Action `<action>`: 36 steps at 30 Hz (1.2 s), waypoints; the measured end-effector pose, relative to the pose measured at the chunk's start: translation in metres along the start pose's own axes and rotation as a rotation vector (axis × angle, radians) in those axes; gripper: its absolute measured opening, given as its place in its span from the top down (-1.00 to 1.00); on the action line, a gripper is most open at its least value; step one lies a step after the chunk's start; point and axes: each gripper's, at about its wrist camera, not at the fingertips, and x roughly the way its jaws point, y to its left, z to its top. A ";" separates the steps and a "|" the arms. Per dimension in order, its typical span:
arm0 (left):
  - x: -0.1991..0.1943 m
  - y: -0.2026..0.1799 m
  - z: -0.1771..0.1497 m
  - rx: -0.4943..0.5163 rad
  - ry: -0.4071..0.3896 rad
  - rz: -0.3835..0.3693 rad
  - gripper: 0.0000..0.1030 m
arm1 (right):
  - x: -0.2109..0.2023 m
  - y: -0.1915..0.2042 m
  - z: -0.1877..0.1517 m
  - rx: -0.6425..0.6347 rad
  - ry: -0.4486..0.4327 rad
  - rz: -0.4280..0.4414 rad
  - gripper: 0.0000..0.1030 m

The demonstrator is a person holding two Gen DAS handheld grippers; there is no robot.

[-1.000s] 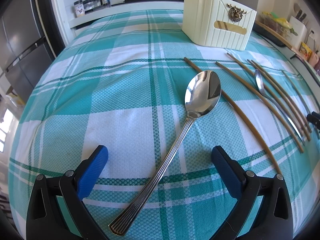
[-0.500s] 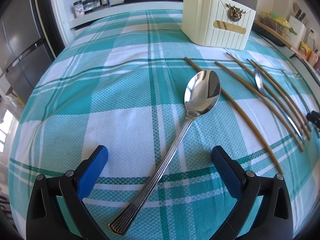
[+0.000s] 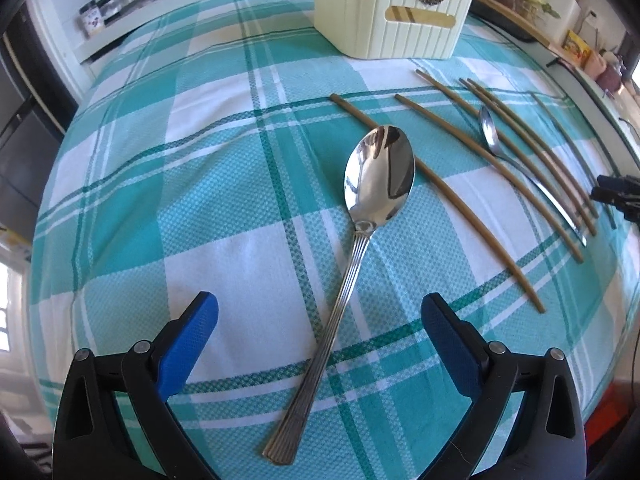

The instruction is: Organize utensils

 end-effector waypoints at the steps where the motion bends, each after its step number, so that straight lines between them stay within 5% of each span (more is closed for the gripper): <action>1: 0.004 -0.001 0.005 0.015 0.013 0.001 -0.97 | 0.002 -0.002 0.004 -0.011 0.022 0.011 -0.14; 12: 0.031 -0.011 0.048 0.109 0.060 -0.015 -0.95 | 0.020 -0.011 0.043 -0.056 0.084 0.030 -0.17; 19: 0.036 -0.020 0.070 0.138 0.026 -0.037 -0.54 | 0.037 -0.020 0.084 -0.015 0.075 0.053 -0.13; 20: 0.035 -0.022 0.071 0.136 0.020 -0.037 -0.46 | 0.040 -0.021 0.090 -0.005 0.070 0.051 -0.06; 22: 0.032 -0.023 0.076 0.128 0.007 -0.054 0.12 | 0.046 -0.023 0.103 -0.002 0.071 0.045 0.38; 24: 0.032 -0.022 0.080 0.122 0.011 -0.029 0.19 | 0.048 -0.026 0.111 0.007 0.074 0.035 0.87; 25: 0.031 -0.019 0.078 0.111 0.009 -0.030 0.19 | 0.050 -0.027 0.114 0.022 0.079 0.043 0.87; 29: 0.008 -0.008 0.069 0.063 -0.049 -0.012 0.19 | 0.033 -0.024 0.112 0.062 0.013 0.046 0.87; 36: -0.087 0.016 0.050 -0.007 -0.253 -0.037 0.19 | -0.077 -0.001 0.087 -0.004 -0.234 0.088 0.87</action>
